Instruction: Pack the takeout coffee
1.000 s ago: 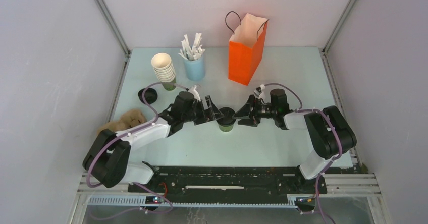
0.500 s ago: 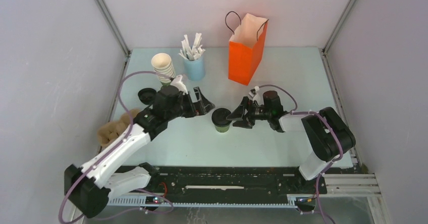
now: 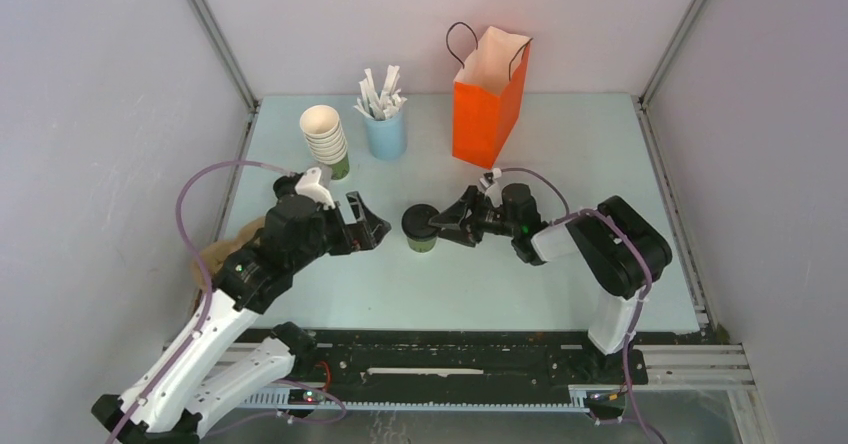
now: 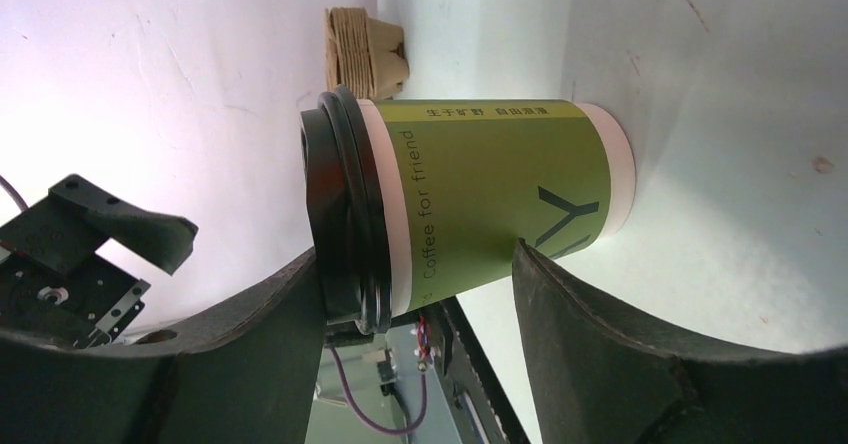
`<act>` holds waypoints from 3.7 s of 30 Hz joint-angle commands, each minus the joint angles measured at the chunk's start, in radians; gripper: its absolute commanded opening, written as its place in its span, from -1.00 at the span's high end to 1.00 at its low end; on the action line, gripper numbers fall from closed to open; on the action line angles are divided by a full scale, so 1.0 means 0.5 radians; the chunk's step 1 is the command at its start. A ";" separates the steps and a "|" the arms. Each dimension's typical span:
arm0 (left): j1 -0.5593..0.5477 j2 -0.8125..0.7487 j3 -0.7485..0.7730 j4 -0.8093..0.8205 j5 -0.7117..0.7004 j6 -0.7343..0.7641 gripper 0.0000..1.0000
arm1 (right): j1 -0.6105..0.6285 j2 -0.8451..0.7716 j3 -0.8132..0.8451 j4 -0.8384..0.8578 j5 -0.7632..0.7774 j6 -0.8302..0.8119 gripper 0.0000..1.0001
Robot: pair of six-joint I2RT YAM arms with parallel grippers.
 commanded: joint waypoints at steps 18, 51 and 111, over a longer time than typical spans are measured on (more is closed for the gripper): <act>0.004 -0.196 0.312 -0.400 -0.217 0.117 -1.00 | 0.338 0.495 0.956 -0.268 0.600 0.027 -0.62; 1.528 0.891 0.146 -0.158 -0.169 0.617 -0.22 | -0.133 -0.933 0.515 -1.771 -0.065 -1.335 -0.97; 1.267 0.740 0.324 -0.549 -0.947 0.526 1.00 | -0.064 -0.907 0.496 -1.749 -0.035 -1.364 -0.95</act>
